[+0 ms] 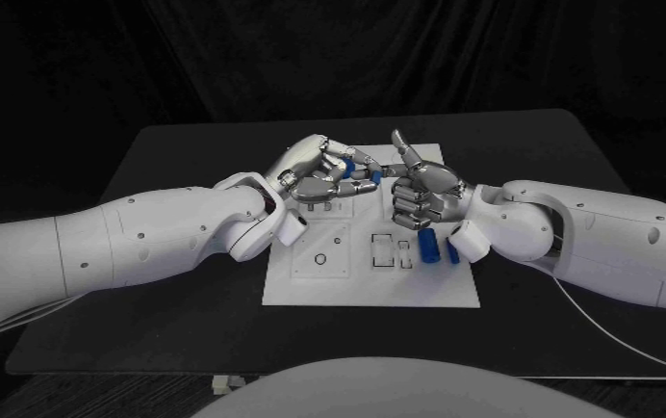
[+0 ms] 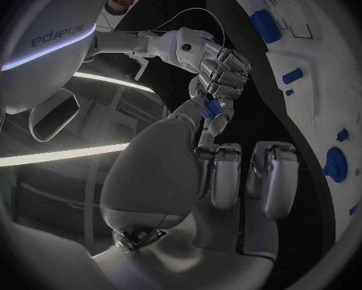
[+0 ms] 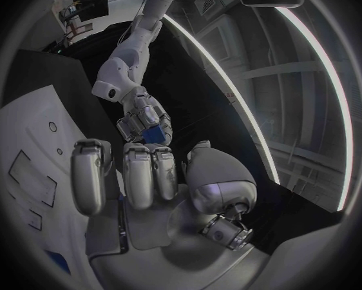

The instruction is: Assemble the parts on the task board

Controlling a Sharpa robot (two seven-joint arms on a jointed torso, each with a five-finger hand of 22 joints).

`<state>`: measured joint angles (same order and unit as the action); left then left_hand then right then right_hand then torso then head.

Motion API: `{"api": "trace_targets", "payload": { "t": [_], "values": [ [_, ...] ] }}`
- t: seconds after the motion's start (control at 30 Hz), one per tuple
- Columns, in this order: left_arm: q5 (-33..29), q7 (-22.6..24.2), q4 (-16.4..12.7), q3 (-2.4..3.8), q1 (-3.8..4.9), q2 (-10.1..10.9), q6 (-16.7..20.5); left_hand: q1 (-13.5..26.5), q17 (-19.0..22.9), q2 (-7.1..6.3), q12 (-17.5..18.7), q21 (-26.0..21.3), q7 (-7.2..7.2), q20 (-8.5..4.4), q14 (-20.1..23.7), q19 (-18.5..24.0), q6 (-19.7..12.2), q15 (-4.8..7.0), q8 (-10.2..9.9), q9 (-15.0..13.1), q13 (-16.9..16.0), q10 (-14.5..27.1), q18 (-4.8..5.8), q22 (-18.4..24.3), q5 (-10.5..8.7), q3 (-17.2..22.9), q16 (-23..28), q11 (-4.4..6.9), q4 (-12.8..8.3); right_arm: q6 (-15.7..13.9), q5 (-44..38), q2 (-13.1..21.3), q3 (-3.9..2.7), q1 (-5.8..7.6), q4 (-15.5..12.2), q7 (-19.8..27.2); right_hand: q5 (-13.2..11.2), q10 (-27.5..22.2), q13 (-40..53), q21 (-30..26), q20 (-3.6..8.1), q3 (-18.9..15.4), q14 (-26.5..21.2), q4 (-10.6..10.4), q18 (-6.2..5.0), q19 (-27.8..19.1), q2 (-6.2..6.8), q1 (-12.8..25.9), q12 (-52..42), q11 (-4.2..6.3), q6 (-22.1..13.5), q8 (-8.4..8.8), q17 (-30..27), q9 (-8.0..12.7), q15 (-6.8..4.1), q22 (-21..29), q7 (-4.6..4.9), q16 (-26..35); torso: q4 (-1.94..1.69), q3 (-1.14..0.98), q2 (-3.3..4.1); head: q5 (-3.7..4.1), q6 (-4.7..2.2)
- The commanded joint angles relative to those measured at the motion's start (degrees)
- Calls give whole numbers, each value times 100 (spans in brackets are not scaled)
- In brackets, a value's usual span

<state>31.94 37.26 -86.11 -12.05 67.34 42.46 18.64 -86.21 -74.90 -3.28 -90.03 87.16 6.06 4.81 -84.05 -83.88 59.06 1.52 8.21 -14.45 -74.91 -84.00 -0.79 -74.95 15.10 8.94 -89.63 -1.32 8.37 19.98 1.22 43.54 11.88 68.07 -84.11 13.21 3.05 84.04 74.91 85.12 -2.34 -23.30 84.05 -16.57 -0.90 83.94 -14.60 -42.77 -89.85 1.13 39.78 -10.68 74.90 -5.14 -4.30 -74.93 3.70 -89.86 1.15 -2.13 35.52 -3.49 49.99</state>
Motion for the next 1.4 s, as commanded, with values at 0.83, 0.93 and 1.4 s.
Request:
{"api": "trace_targets", "payload": {
  "t": [0.83, 0.93, 1.4],
  "values": [
    [-86, 126, 14, -5, 2, 67, -152, -6, -1510, 62, 3, -37, 7, 30, -595, -432, 45, -34, 45, -3, -1509, -600, -2, -1399, 34, -3, -37, -42, 26, 26, -72, 48, -12, -6, 37, -676, -23, 596, 1509, -49, -37, -305, 593, -4, -66, 254, -135, -219, -15, -100, 274, -729, 1502, -280, 73, -1292, 147, -11, 0, -3, 0, -11, 1],
    [-86, 122, 12, -6, 2, 70, -167, -6, -1510, 62, 3, -37, 7, 30, -595, -432, 45, -34, 45, -3, -1509, -600, -2, -1399, 34, -3, -37, -42, 26, 25, -77, 53, -12, -6, 47, -686, -23, 596, 1509, -49, -37, -305, 593, -4, -66, 254, -135, -219, -15, -100, 274, -729, 1502, -280, 73, -1292, 147, -11, 1, -3, -1, -11, 1],
    [-86, 6, 34, -6, 2, 58, -269, -13, -1510, 65, 3, -42, 5, 30, -595, -428, 49, -33, 48, -1, -1509, -600, -3, -1398, 51, -8, -37, -41, 27, -8, -83, 62, -12, -19, 74, -657, -19, 596, 1509, -73, -74, -285, 586, 5, -75, 232, -171, -376, -15, -121, -66, -856, 1481, -338, 100, -1280, 158, -3, 1, -4, 1, 8, 1]
  ]
}}
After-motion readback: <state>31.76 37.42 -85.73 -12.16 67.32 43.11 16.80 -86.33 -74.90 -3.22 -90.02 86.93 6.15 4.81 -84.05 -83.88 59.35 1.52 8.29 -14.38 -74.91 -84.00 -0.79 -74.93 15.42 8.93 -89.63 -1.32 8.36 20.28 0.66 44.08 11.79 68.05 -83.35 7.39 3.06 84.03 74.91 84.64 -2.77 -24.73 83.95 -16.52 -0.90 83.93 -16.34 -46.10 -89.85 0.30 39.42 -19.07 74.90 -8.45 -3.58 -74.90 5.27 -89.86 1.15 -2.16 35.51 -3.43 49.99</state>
